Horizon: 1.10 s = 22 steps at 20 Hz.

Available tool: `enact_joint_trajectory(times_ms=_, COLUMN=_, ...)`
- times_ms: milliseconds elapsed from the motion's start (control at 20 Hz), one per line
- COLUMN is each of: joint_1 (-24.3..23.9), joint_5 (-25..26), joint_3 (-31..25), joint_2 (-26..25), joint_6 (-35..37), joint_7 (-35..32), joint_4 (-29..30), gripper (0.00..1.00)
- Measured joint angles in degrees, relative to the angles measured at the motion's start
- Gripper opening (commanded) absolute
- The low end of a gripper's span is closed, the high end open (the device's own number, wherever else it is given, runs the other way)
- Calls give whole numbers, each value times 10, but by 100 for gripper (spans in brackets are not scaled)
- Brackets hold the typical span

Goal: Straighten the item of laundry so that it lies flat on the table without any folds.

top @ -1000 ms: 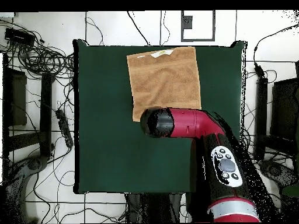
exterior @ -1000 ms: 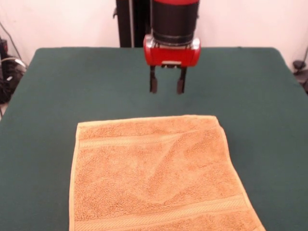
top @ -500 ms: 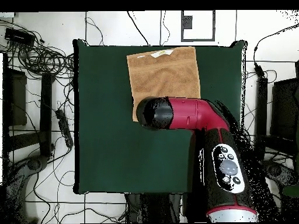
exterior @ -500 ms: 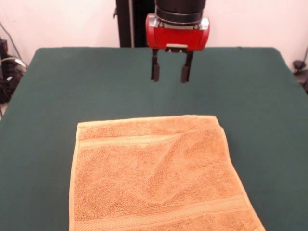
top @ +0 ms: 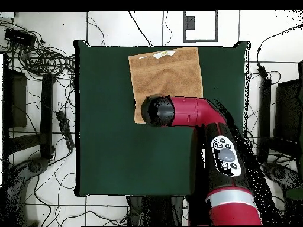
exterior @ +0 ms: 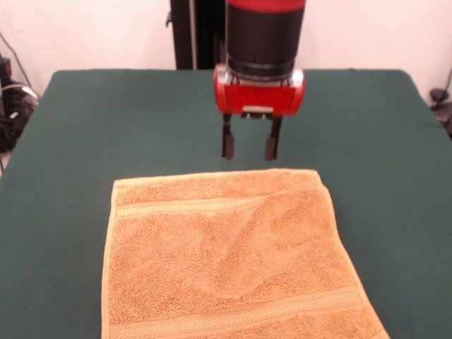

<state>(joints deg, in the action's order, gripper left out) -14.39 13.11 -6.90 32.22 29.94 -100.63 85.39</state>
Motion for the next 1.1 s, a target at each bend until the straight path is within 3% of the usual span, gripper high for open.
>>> enact_joint_trajectory(times_ms=200, joint_1=-3, joint_5=0, joint_3=0, joint_2=-37, joint_6=-37, joint_7=0, joint_4=-3, gripper=100)
enact_joint_trajectory(times_ms=750, joint_1=-8, joint_5=1, joint_3=0, joint_2=-106, joint_6=-51, joint_7=0, joint_4=-5, gripper=100)
enact_joint_trajectory(times_ms=1100, joint_1=-10, joint_5=0, joint_3=-1, joint_2=-108, joint_6=-55, joint_7=0, joint_4=-8, gripper=100)
